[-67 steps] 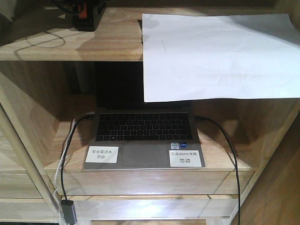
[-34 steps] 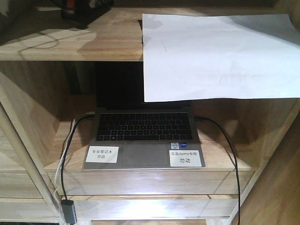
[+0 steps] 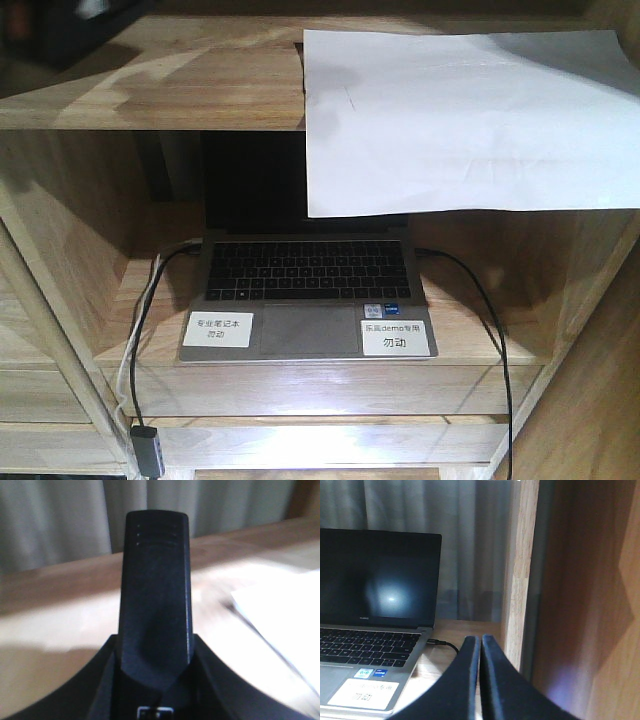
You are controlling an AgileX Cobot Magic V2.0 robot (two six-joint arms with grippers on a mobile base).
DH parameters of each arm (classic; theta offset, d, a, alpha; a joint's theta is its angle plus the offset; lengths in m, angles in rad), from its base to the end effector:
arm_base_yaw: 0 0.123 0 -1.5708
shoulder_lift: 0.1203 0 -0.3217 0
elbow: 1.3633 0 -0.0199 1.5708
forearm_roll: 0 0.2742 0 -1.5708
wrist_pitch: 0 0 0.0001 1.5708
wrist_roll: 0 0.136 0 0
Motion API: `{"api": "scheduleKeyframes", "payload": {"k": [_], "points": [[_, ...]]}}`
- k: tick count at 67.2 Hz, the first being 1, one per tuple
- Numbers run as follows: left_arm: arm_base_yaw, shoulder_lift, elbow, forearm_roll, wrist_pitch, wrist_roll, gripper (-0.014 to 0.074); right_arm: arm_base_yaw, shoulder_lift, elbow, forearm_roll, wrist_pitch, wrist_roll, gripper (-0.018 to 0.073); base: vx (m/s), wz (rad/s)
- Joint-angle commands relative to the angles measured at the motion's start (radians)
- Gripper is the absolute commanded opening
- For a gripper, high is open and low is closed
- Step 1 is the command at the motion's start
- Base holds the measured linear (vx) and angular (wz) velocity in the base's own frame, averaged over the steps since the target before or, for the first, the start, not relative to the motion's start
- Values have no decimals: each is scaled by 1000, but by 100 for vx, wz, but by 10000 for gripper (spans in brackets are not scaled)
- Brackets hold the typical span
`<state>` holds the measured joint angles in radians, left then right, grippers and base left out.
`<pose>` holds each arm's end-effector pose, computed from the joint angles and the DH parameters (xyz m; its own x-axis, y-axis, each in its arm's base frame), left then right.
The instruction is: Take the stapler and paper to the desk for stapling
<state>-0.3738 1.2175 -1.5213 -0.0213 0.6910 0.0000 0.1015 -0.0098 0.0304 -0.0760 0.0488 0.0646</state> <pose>0.2800 -0.1118 0.5186 -0.2812 0.0927 -0.9552 0.3726 0.9278 -0.0197 0.0881 0.0085 0.1989 0.0189 -0.0094 -0.9998 -0.0974 0.9952 -0.0112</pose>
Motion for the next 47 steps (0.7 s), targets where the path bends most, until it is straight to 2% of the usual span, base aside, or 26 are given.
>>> {"api": "scheduleKeyframes", "payload": {"k": [1, 6, 15, 25, 47], "points": [[-2, -148, 76, -11, -133, 6, -8, -4, -10, 21, -5, -68, -10, -9, 0, 0], [-2, -245, 172, -11, -139, 8, -6, -4, -10, 21, -5, -68, -10, -9, 0, 0], [-2, -405, 348, -11, -163, 72, -6, -4, -10, 21, -5, -68, -10, -9, 0, 0], [-2, -586, 527, -12, -167, 82, -6, -4, -10, 21, -5, -68, -10, -9, 0, 0], [-2, -955, 841, -106, -145, 82, -6, -4, -10, 21, -5, -68, -10, -9, 0, 0]]}}
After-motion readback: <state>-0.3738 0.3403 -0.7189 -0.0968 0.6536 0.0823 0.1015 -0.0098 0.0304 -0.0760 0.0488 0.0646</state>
